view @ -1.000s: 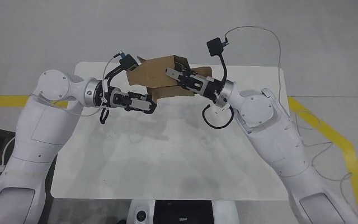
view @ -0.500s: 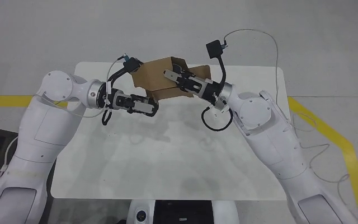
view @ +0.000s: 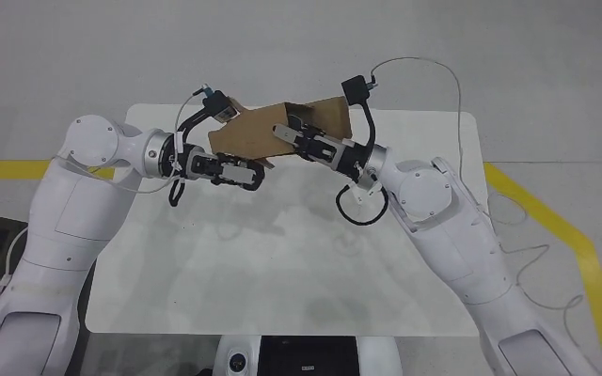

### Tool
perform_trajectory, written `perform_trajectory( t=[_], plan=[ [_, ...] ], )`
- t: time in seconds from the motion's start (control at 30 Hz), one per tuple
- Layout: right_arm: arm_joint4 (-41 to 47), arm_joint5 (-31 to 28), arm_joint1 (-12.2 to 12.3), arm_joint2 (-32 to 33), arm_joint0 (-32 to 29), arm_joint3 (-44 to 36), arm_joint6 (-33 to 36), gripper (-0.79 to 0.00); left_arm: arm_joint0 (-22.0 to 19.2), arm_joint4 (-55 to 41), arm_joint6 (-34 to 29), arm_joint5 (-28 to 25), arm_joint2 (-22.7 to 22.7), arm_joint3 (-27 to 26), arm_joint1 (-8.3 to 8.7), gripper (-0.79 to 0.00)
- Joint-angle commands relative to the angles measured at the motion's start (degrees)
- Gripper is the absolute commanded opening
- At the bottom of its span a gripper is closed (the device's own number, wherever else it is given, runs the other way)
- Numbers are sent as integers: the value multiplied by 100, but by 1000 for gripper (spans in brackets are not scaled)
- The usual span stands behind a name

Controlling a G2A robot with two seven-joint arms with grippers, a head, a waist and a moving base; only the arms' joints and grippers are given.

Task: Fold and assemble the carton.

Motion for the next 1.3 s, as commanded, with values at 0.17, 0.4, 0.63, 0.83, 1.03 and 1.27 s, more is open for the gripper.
perform_trajectory(
  t=[0.17, 0.4, 0.63, 0.83, 1.03, 1.27],
  plan=[
    [57, 39, -21, -2, -87, 3, 43, -785, -34, -4, 4, -21, -40, 71, -5, 0],
    [185, 74, -38, 67, -148, 73, 26, -785, -22, -27, -12, -27, -99, 71, -1, 0],
    [250, 435, 57, 541, -231, 91, 437, -785, 26, 50, -118, -90, -166, 51, 19, 0],
    [263, 856, 228, 1186, -514, -203, 1186, -785, 100, 279, -211, -264, -282, 34, 62, 0],
    [199, 1093, 360, 1685, -1164, -772, 1324, -785, 99, 639, -207, -360, -229, 139, 74, 0],
    [162, 1126, 384, 1780, -1361, -936, 1266, -785, 69, 797, -163, -403, -197, 111, 75, 0]
  ],
)
